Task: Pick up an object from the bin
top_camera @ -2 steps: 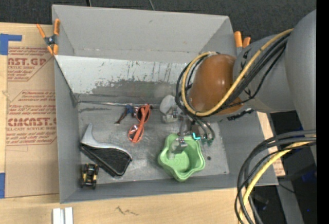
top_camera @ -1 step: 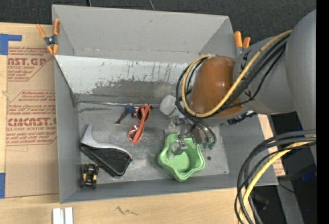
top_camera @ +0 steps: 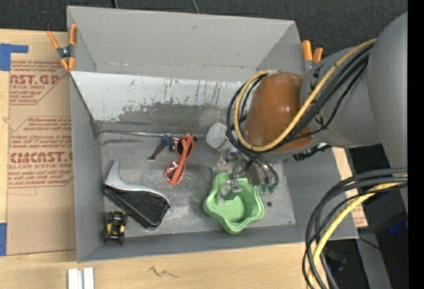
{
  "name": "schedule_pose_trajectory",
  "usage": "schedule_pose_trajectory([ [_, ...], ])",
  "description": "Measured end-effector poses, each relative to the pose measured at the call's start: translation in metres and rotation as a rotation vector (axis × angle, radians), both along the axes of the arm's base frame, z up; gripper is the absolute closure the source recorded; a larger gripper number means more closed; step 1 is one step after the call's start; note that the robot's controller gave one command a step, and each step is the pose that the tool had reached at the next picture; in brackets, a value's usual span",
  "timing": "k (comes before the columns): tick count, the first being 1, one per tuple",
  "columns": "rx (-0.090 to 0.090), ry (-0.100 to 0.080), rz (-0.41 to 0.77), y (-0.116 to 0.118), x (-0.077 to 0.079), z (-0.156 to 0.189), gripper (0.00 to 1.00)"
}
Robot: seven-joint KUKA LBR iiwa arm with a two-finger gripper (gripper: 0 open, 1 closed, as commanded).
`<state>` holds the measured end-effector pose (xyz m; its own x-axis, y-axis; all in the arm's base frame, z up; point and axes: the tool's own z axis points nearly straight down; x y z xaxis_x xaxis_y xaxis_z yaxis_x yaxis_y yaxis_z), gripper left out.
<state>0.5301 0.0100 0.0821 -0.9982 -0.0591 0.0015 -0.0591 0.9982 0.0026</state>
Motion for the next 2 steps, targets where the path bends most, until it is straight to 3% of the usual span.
schedule_pose_trajectory([
  [1, -0.001, -0.009, -0.001, -0.001, -0.001, 0.031, 1.0],
  [2, -0.001, -0.007, -0.028, 0.005, -0.005, 0.206, 1.0],
])
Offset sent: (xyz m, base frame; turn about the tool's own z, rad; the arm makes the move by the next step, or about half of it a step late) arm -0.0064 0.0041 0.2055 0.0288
